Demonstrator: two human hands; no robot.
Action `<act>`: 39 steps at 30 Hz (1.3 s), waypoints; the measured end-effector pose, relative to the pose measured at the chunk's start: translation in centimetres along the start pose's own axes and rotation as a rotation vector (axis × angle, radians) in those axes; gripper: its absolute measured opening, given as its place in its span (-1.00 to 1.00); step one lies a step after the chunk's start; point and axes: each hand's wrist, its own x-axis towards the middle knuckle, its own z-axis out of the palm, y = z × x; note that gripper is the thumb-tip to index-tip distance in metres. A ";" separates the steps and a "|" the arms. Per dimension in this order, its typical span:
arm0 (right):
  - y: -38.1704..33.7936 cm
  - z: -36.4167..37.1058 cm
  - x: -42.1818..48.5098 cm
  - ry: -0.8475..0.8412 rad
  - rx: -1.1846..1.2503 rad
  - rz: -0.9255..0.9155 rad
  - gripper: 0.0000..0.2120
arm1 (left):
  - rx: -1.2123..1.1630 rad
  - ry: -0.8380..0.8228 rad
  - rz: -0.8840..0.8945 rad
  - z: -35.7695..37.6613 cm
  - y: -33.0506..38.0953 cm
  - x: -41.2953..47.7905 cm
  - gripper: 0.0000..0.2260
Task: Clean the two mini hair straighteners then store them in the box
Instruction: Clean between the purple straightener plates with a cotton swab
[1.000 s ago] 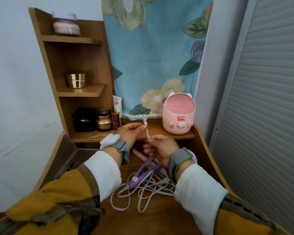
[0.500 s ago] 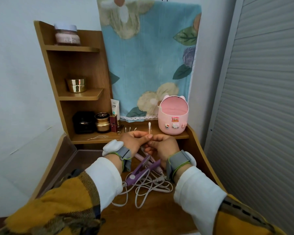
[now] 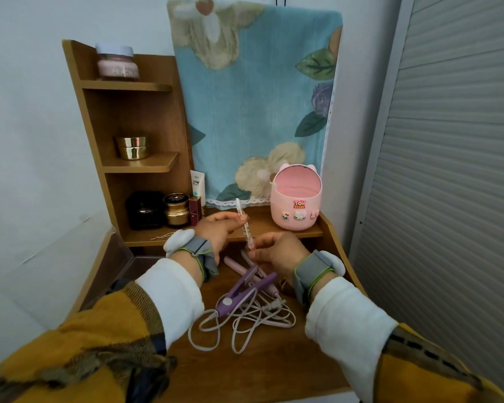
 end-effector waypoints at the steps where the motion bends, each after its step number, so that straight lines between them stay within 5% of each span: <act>1: -0.1 0.0 0.0 0.004 0.037 -0.008 -0.88 | 0.002 -0.025 -0.019 0.0 -0.2 -0.3 -0.92; 21: 0.7 -0.6 -0.4 0.109 0.092 -0.038 -0.85 | 0.181 -0.085 0.036 0.4 -2.2 -1.3 -0.81; 25: 2.6 -2.1 0.1 0.258 0.015 0.026 -0.83 | 0.821 -0.055 0.107 -0.8 -3.9 -0.7 -0.78; 29: 4.3 -2.2 0.1 0.275 -0.037 0.094 -0.84 | 1.362 -0.341 -0.040 -0.8 -5.2 -1.6 -0.75; 32: 4.9 -2.0 0.2 0.285 -0.042 0.114 -0.86 | 1.366 -0.316 -0.080 -0.6 -6.3 -1.5 -0.62; 39: 5.1 -2.3 0.9 0.386 -0.190 0.097 -0.78 | 1.154 -0.185 0.023 -1.2 -7.0 -0.9 -0.76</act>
